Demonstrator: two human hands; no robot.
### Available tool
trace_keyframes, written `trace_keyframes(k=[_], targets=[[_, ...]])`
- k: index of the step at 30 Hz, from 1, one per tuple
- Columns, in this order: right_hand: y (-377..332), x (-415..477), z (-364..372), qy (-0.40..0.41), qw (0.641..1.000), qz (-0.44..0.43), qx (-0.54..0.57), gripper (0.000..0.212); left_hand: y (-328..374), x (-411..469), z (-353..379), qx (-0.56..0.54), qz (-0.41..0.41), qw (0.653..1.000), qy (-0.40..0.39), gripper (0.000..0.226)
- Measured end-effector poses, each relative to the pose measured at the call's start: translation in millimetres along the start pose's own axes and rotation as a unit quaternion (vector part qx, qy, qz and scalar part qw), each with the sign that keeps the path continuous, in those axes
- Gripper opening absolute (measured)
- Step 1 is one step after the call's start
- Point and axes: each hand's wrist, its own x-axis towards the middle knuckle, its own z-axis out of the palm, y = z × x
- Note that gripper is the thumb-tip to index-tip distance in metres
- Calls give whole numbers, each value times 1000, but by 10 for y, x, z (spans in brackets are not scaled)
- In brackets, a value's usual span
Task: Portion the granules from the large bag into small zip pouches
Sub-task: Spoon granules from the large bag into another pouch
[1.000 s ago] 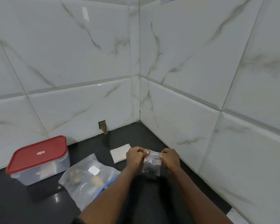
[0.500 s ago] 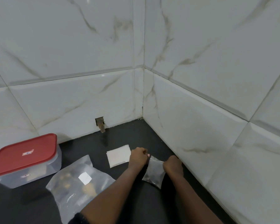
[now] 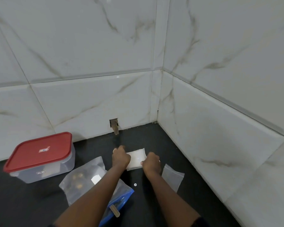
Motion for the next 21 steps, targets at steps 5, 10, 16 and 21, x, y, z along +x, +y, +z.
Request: trace_keyframes(k=[5,10,16,21], targets=[[4,6,-102,28,999,21,29,23,21,-94,-57,-47,25,998,22,40],[-94,-171,-263,10,992,-35,117,7,240,-339,-150,-124,103,987,-27,31],[-207,-527,-456,14,953,-136,269,13,343,-611,-402,-170,142,975,-16,36],[-277,-770,-568,-40,906,-130,400,13,305,-790,-630,-216,135,967,-26,31]])
